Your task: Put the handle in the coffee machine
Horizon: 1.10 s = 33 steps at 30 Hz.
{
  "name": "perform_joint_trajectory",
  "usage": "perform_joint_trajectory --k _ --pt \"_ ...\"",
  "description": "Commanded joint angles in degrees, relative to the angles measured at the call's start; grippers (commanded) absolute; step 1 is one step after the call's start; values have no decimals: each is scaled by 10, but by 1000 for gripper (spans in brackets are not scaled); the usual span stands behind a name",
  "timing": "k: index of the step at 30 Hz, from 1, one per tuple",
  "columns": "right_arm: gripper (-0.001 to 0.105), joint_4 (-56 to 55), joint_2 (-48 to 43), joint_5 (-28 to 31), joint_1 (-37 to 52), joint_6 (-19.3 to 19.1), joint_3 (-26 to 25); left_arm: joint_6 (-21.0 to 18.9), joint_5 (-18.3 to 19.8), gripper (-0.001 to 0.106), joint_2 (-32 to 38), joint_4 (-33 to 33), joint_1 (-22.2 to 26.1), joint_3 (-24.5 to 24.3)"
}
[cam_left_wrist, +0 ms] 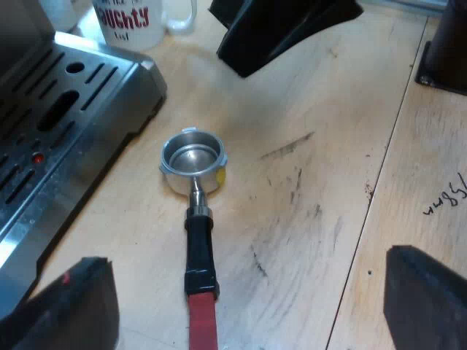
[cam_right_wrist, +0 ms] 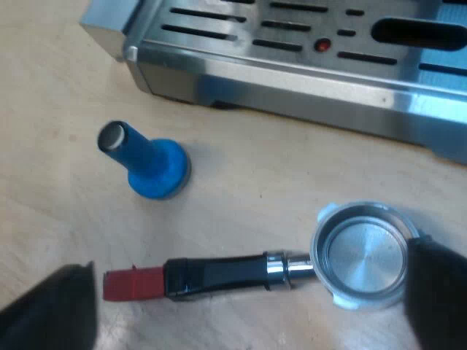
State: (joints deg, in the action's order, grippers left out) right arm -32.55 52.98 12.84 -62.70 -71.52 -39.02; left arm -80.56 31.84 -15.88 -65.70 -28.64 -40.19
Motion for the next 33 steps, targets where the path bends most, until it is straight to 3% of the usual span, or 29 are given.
perform_joint_trajectory --k 1,8,10,13,20,25,33 --pt "104 1 13 -37 20 -8 -7 -6 -1 75 3 4 0 -1" --pt "105 1 66 -57 79 -14 -11 -6 1 75 3 4 0 -1" --pt "105 1 86 -72 93 -52 -16 -6 1 75 3 4 0 -1" --pt "105 1 109 -77 102 -77 -25 -6 1 75 3 4 0 -1" --pt "105 0 163 -102 123 -86 -48 -6 1 75 3 4 0 -1" --pt "105 -12 217 -128 143 -134 -61 -6 1 75 3 4 0 -1" --pt "105 -20 272 -140 145 -154 -61 -6 1 75 3 4 0 -1"
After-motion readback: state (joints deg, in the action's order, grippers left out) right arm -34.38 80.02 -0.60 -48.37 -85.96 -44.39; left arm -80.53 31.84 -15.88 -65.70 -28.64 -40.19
